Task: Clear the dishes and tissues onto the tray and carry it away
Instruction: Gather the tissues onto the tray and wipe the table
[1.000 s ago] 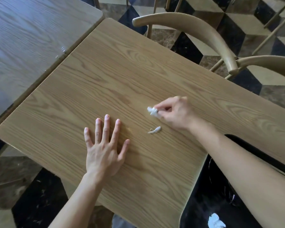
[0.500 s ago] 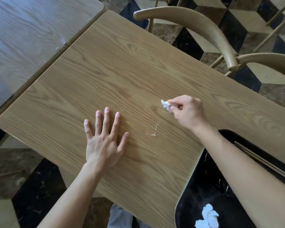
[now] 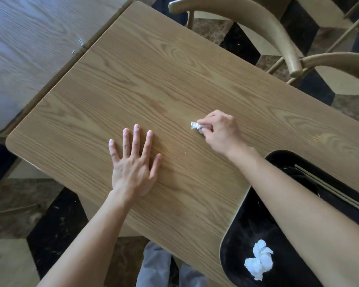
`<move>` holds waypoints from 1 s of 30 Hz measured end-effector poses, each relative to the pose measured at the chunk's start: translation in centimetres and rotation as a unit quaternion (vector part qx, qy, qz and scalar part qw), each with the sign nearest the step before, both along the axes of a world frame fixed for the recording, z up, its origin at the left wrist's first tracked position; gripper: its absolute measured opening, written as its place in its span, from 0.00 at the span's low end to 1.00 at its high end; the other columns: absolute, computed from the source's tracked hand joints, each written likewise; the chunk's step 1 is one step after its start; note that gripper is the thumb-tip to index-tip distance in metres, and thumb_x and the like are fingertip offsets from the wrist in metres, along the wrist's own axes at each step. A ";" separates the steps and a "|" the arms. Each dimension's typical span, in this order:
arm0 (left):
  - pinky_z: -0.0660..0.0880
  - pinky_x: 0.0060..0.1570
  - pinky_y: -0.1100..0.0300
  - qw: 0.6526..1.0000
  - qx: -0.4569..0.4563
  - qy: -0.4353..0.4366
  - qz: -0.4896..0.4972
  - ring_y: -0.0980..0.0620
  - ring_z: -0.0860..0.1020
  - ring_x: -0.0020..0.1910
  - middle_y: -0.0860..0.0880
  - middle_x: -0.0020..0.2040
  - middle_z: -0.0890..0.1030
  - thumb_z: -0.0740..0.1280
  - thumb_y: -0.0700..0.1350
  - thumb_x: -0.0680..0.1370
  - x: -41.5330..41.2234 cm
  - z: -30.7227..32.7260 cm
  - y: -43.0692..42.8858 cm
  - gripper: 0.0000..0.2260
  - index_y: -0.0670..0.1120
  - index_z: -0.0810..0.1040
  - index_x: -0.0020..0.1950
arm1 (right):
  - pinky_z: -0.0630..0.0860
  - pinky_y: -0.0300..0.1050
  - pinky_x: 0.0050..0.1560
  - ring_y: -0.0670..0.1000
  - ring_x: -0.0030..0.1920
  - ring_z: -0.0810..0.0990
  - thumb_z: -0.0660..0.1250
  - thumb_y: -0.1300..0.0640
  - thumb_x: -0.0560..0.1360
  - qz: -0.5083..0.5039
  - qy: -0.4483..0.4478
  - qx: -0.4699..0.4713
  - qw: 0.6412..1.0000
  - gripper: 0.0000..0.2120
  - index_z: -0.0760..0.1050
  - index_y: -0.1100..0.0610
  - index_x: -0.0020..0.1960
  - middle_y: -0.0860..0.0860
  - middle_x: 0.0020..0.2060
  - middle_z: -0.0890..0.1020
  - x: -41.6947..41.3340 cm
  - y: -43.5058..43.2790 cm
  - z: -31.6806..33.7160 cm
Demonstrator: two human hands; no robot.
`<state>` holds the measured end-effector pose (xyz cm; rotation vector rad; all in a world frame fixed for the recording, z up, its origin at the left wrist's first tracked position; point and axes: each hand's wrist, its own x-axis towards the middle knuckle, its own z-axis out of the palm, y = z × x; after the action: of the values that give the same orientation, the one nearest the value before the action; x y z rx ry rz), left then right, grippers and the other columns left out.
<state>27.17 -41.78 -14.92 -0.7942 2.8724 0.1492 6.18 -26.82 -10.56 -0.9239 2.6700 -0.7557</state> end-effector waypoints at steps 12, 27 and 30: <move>0.41 0.74 0.32 0.999 0.043 -0.008 0.000 0.40 0.41 0.81 0.44 0.83 0.44 0.45 0.64 0.81 0.0 0.2 -0.1 0.32 0.51 0.47 0.82 | 0.77 0.36 0.45 0.43 0.41 0.81 0.71 0.61 0.72 0.059 -0.223 -0.031 0.972 0.09 0.86 0.52 0.50 0.47 0.45 0.83 10.9 7.2 1.7; 0.59 0.71 0.31 0.961 0.134 -0.050 -0.237 0.34 0.56 0.78 0.41 0.80 0.61 0.68 0.52 0.77 2.9 4.3 12.2 0.29 0.54 0.65 0.78 | 0.78 0.49 0.42 0.53 0.43 0.80 0.71 0.61 0.72 -0.195 -0.041 0.042 0.979 0.06 0.78 0.56 0.48 0.50 0.44 0.81 20.1 20.4 4.6; 0.59 0.71 0.31 0.959 0.132 -0.060 -0.244 0.34 0.55 0.79 0.41 0.80 0.59 0.67 0.52 0.77 3.3 4.3 13.9 0.28 0.54 0.66 0.77 | 0.77 0.49 0.39 0.55 0.40 0.79 0.72 0.62 0.71 -0.192 -0.016 0.052 0.980 0.06 0.77 0.58 0.46 0.52 0.41 0.81 20.6 20.2 3.8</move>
<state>30.45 -27.87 -10.63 -0.0377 2.7496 0.3940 26.81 -6.57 -6.72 -0.3697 2.8610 -0.6871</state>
